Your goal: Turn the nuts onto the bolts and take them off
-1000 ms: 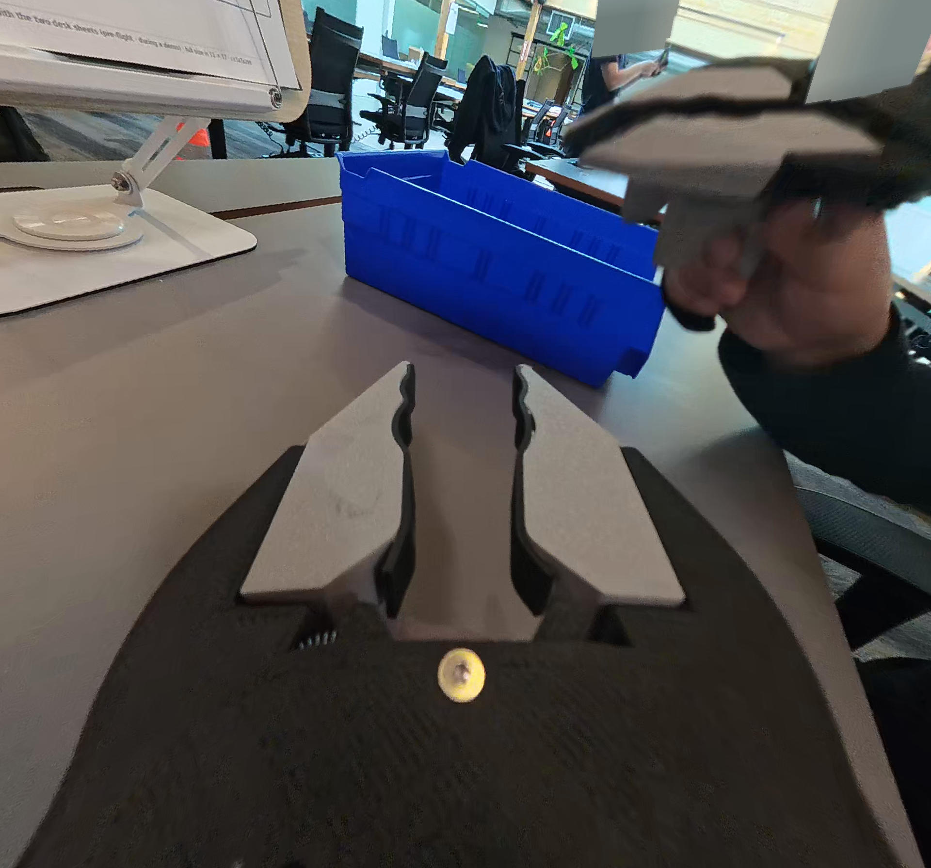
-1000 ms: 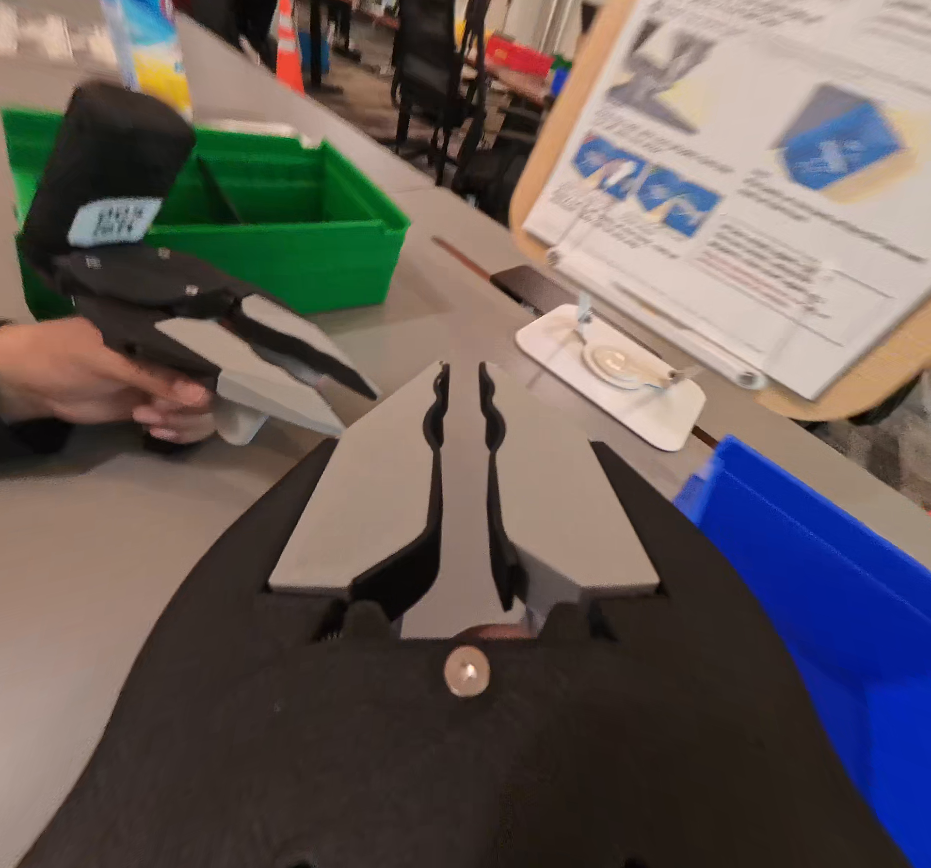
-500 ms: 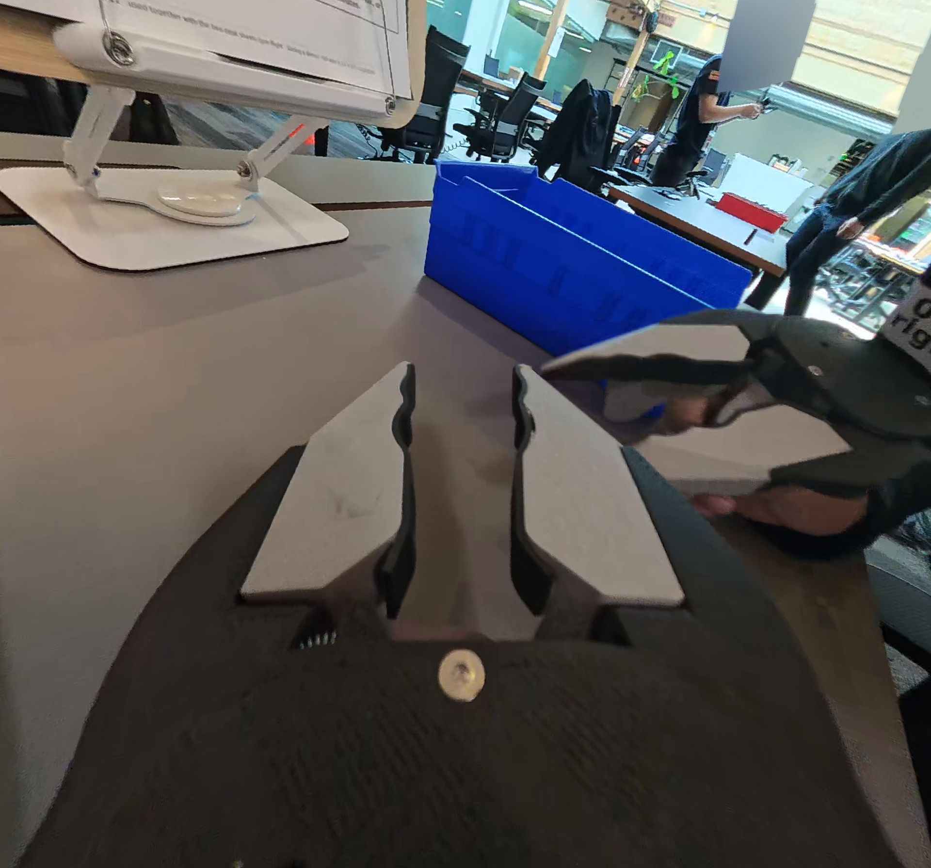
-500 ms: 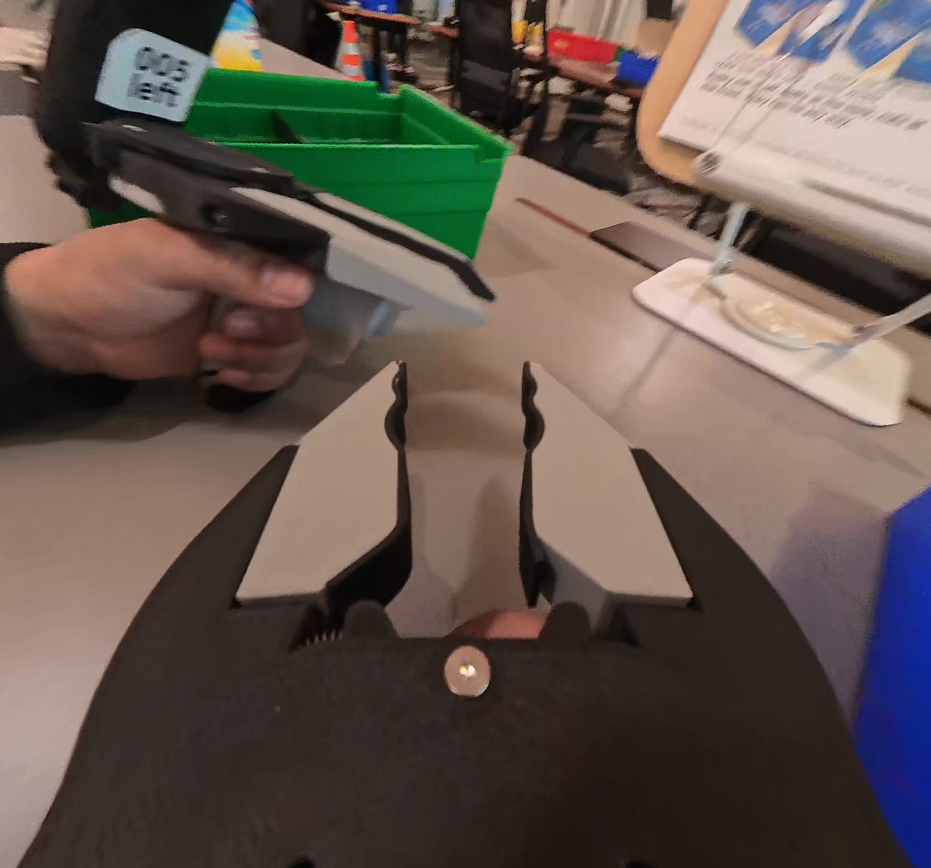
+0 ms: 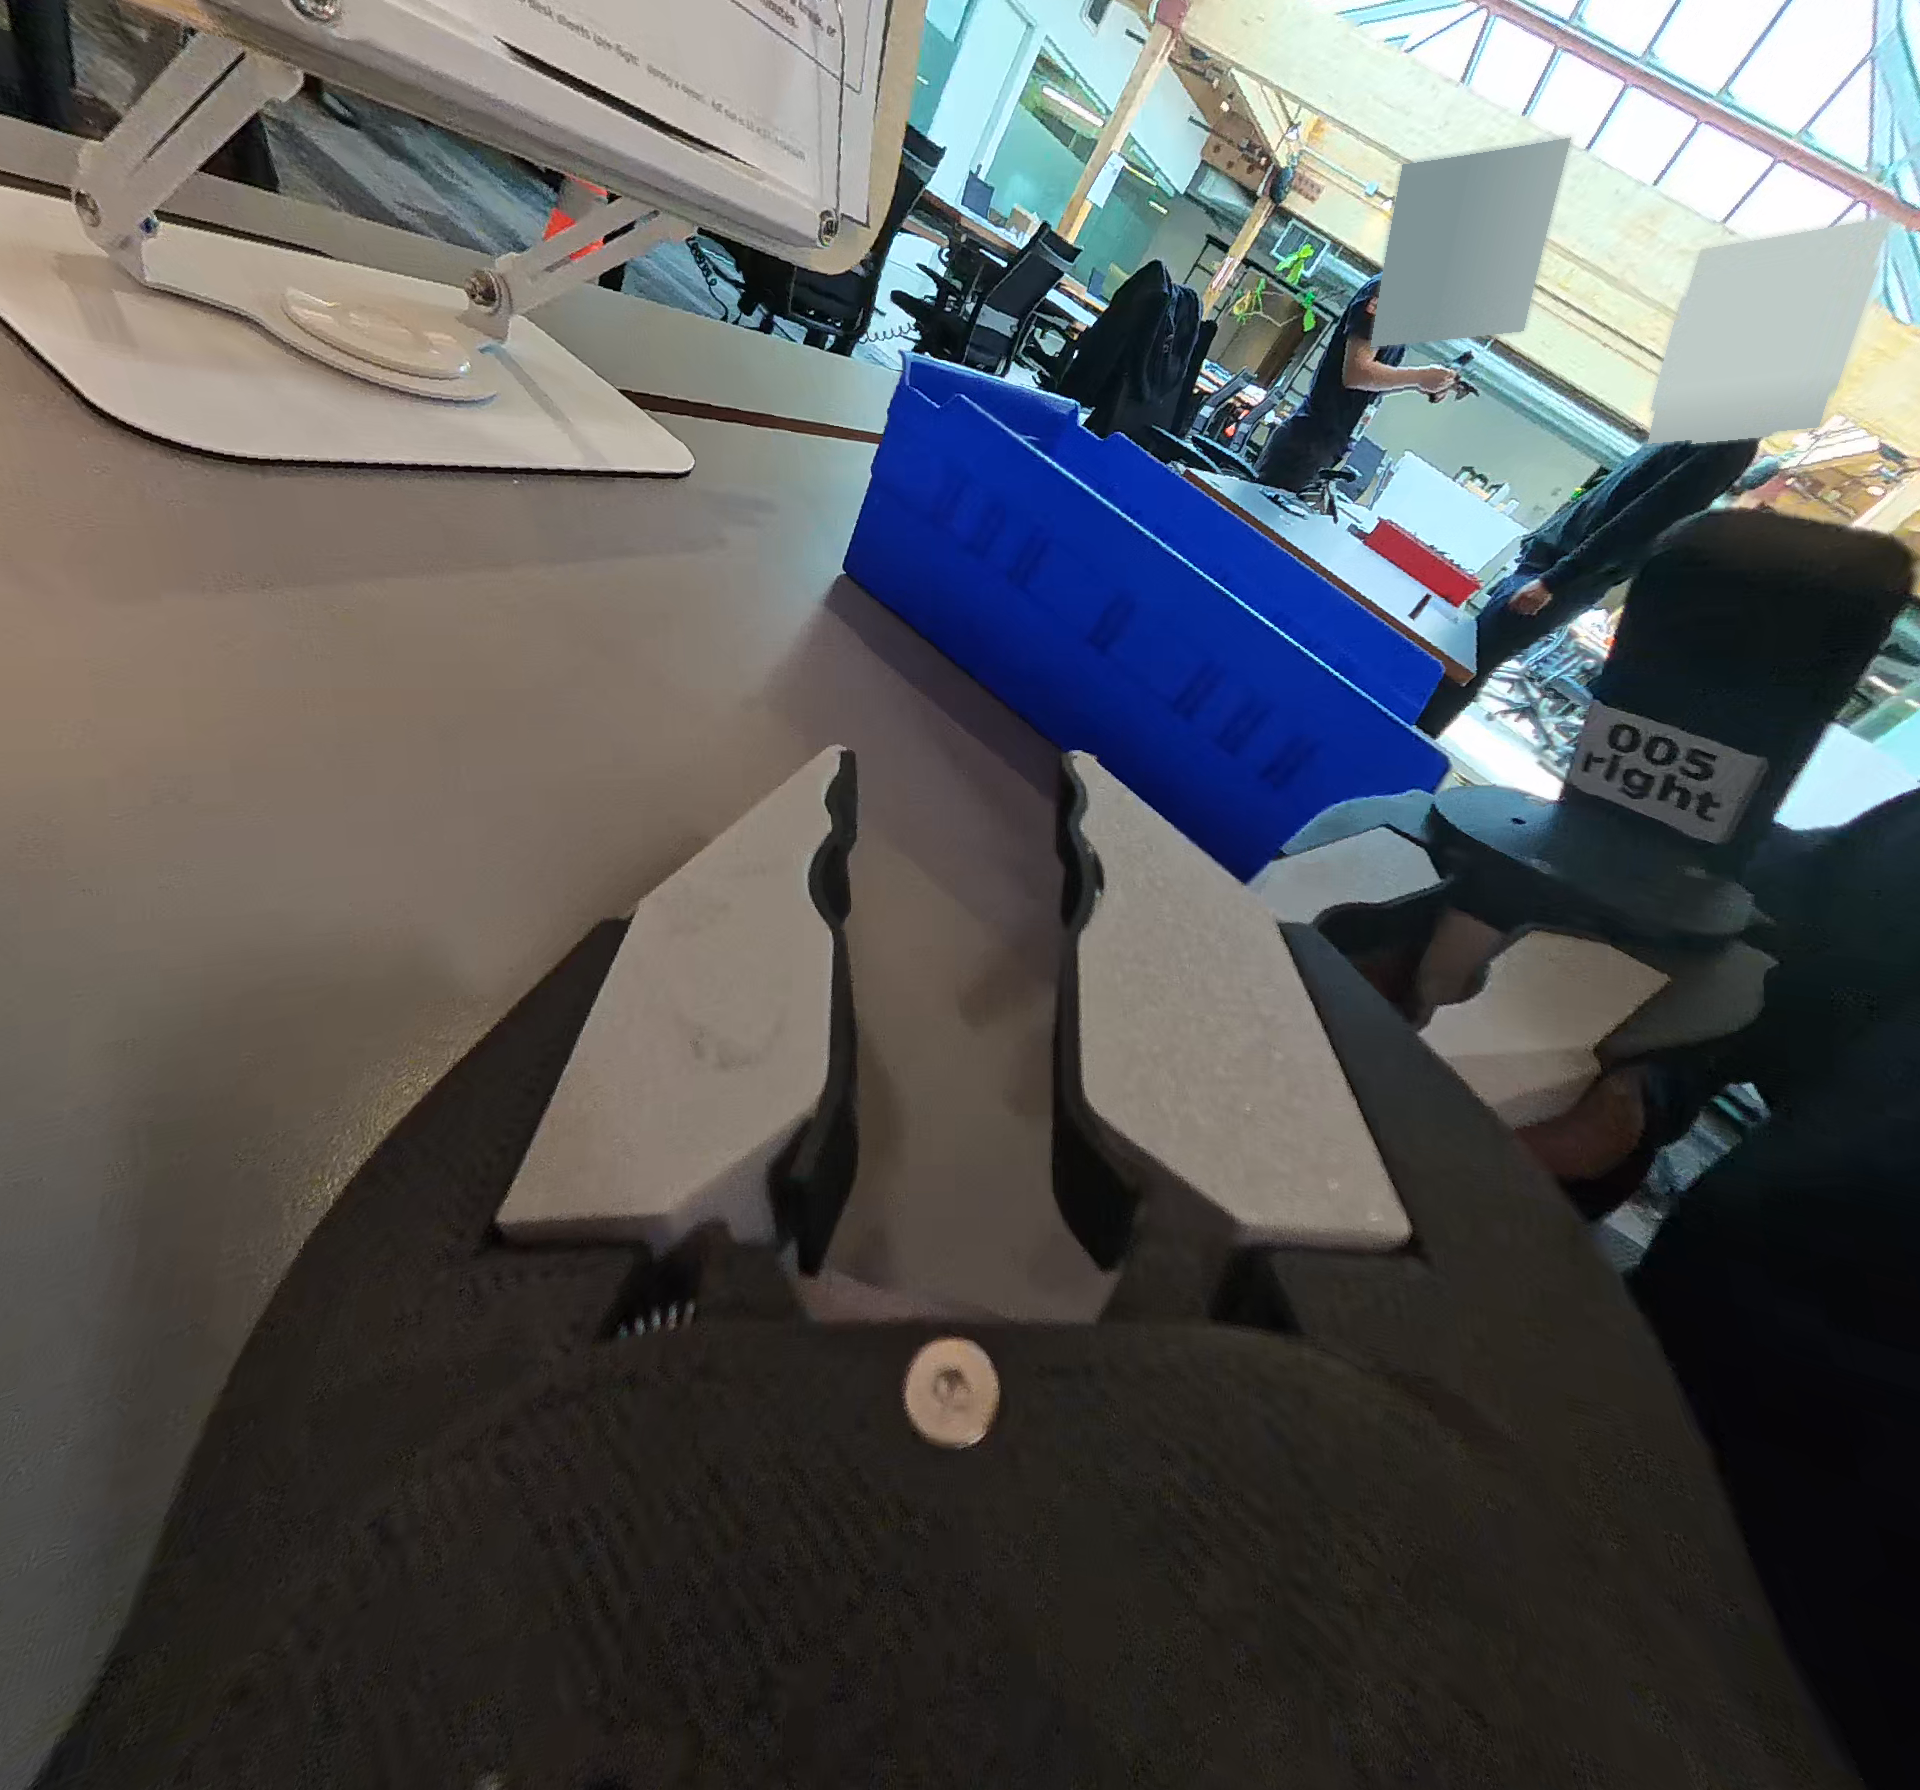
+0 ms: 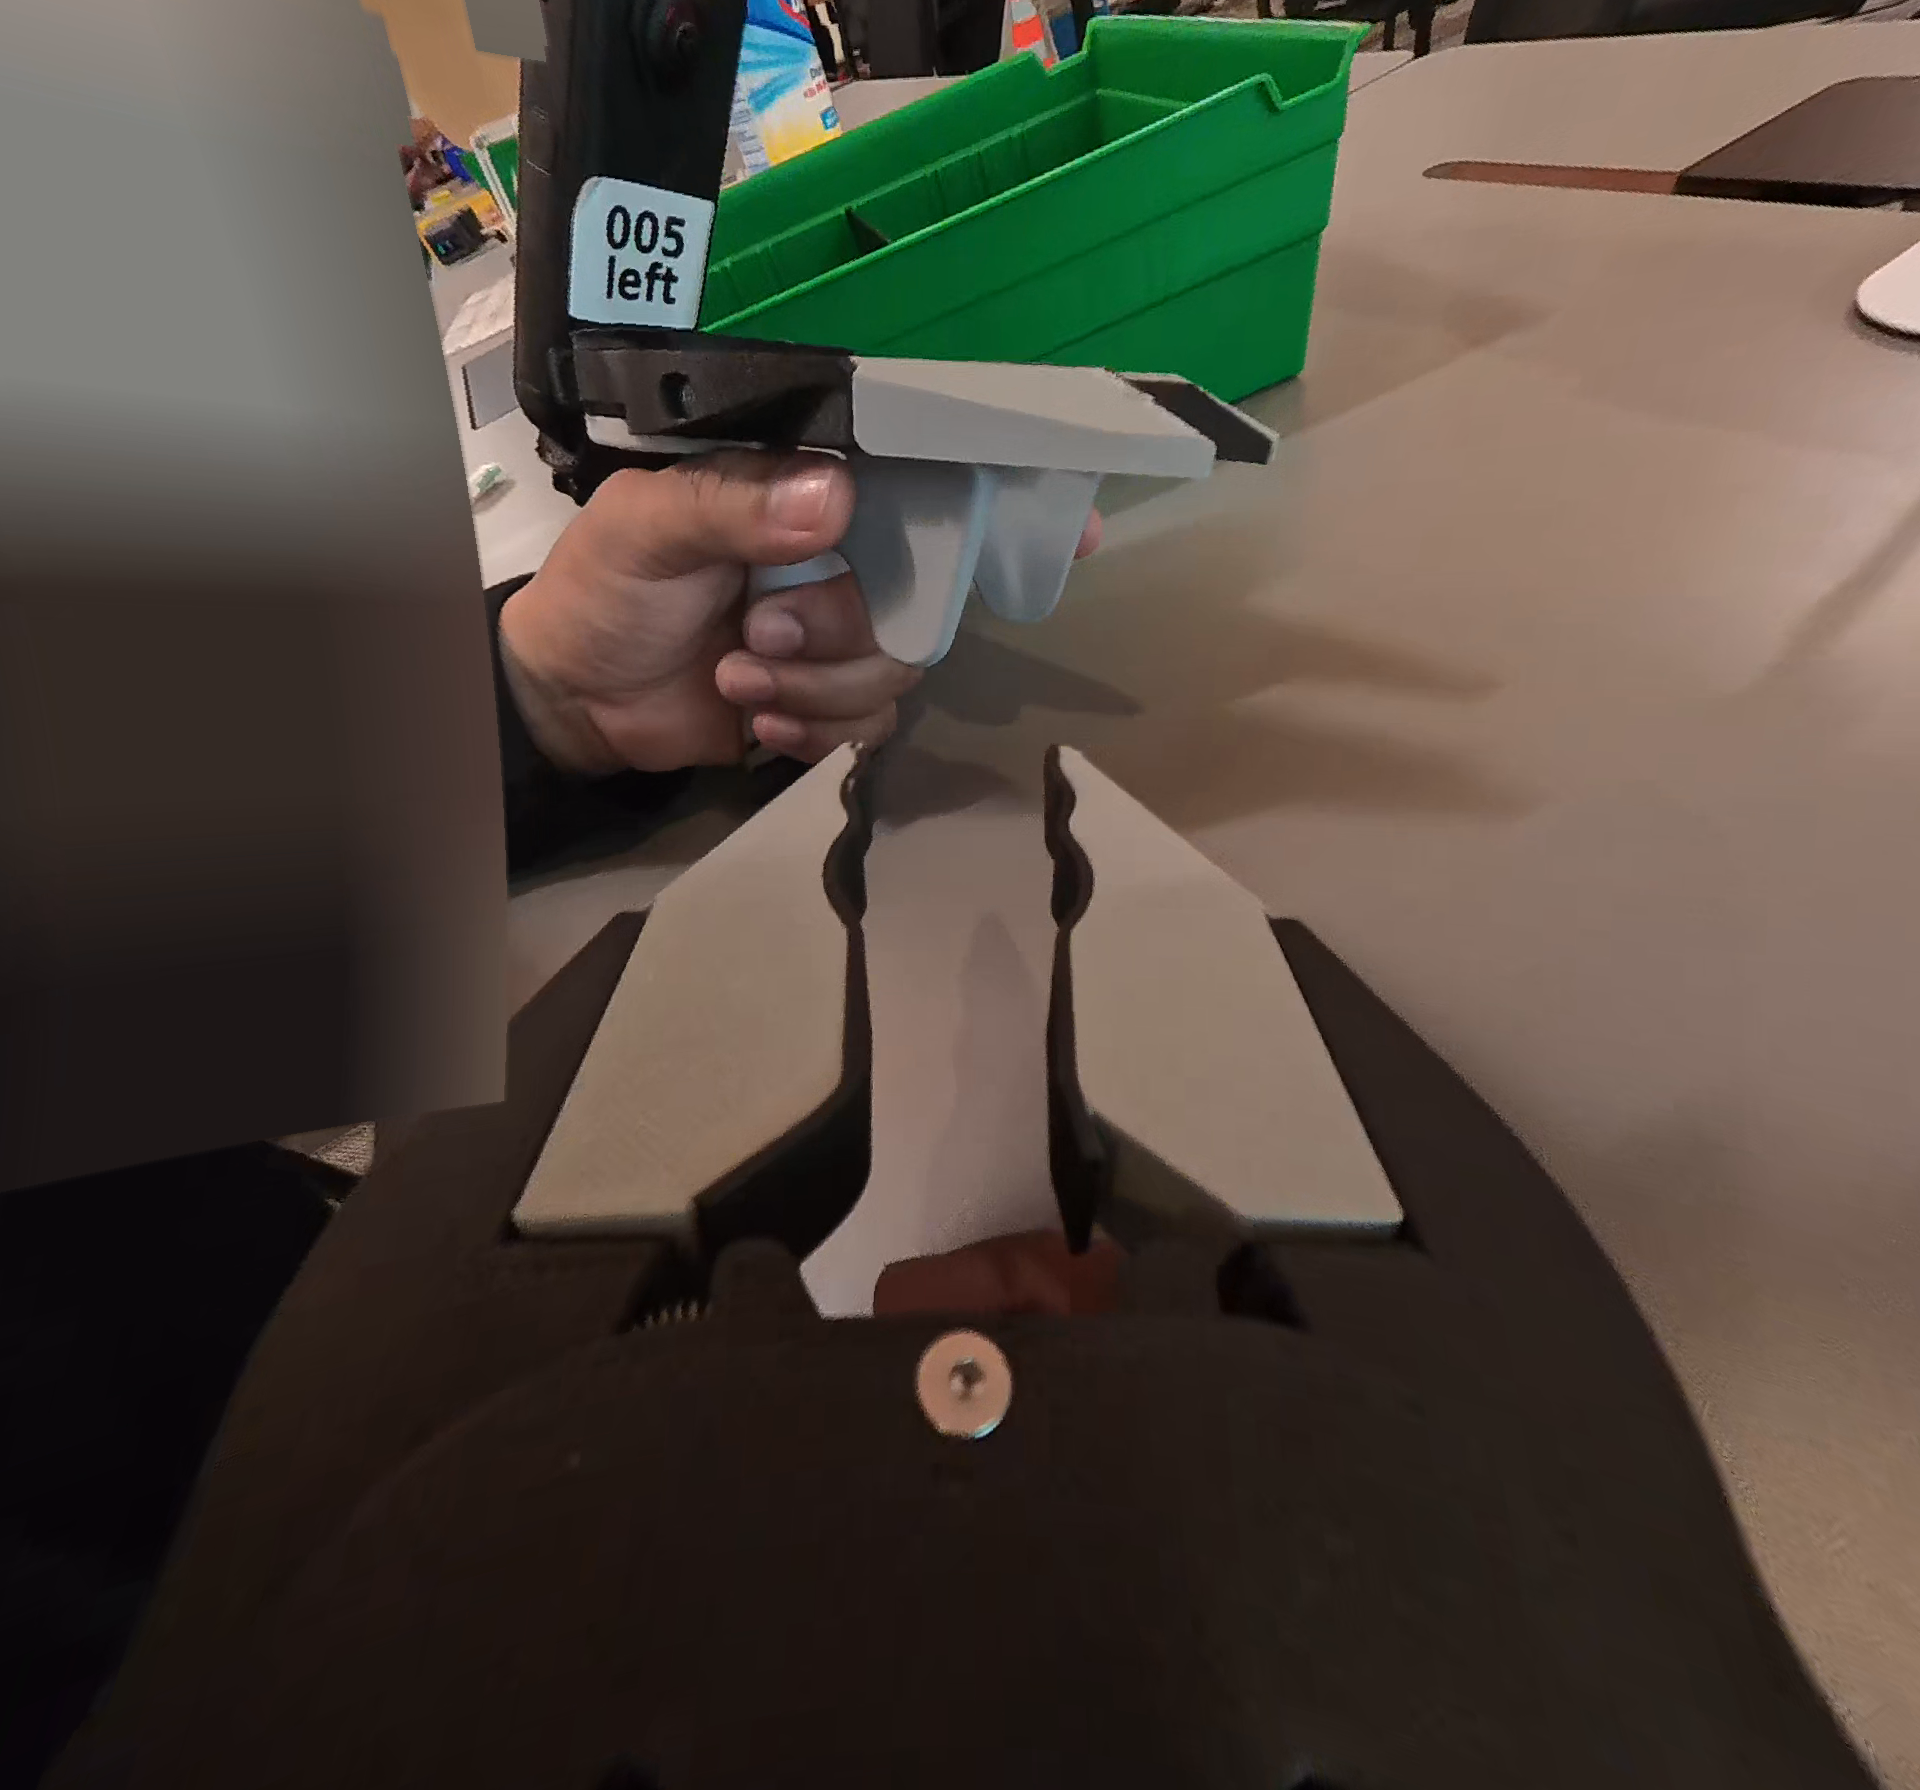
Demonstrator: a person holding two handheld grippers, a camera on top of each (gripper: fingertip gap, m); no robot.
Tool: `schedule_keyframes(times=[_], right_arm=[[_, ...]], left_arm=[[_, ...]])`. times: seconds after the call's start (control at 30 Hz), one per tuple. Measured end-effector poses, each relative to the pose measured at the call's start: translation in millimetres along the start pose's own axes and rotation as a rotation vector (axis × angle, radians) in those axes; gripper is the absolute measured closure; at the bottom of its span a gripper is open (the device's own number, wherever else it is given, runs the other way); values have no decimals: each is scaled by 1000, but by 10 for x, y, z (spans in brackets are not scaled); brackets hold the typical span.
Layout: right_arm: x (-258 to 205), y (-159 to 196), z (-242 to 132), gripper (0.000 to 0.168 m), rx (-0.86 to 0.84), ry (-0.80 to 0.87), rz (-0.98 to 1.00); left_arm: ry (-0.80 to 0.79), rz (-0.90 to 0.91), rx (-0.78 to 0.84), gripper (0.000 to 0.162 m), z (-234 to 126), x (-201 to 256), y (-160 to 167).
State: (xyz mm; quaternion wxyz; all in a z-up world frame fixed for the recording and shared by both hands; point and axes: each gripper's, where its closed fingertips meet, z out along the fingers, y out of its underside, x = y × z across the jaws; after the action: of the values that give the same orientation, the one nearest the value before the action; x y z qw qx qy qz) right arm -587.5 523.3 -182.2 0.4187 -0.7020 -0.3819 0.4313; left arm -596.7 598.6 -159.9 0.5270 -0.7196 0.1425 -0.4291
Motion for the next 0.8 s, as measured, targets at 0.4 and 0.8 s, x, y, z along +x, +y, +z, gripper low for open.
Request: schedule_keyframes(times=[0.4,0.8], right_arm=[[-31,-146,-102,137,90,56,-82],[39,-325,-267,119,189,92,-133]], left_arm=[[-21,124,-17,120,7,39,-3],[-331,296,-412,126,-1559,-51,-710]])
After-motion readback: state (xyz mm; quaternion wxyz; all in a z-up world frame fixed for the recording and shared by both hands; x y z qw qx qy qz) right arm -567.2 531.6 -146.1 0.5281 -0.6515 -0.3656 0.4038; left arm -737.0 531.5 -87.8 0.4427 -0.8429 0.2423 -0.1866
